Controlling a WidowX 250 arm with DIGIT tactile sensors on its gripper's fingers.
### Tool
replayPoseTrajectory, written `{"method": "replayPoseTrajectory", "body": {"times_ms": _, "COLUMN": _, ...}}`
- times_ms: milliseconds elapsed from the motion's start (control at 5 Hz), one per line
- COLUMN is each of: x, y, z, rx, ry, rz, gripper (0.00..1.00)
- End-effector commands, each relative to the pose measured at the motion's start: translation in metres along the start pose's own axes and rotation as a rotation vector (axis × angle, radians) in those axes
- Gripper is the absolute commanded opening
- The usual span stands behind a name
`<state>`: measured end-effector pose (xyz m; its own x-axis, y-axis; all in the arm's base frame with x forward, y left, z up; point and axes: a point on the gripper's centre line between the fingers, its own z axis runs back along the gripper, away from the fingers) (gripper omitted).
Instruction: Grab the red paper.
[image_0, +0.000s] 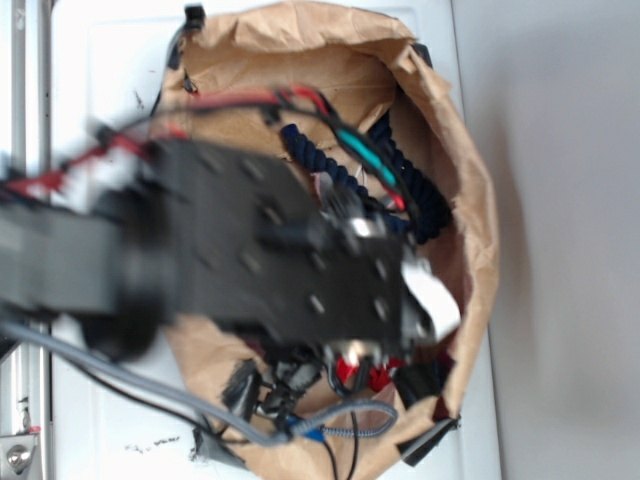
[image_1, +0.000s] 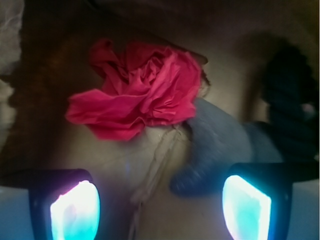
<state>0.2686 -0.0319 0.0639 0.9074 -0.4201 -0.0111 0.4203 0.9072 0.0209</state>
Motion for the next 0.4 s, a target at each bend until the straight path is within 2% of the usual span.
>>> {"method": "replayPoseTrajectory", "body": {"times_ms": 0, "x": 0.0202, "y": -0.0267, "z": 0.0109, "rx": -0.044, "ry": -0.238, "rz": -0.097, "gripper": 1.0}}
{"method": "replayPoseTrajectory", "body": {"times_ms": 200, "x": 0.0217, "y": -0.0265, "z": 0.0032, "rx": -0.067, "ry": -0.285, "rz": -0.131, "gripper": 1.0}}
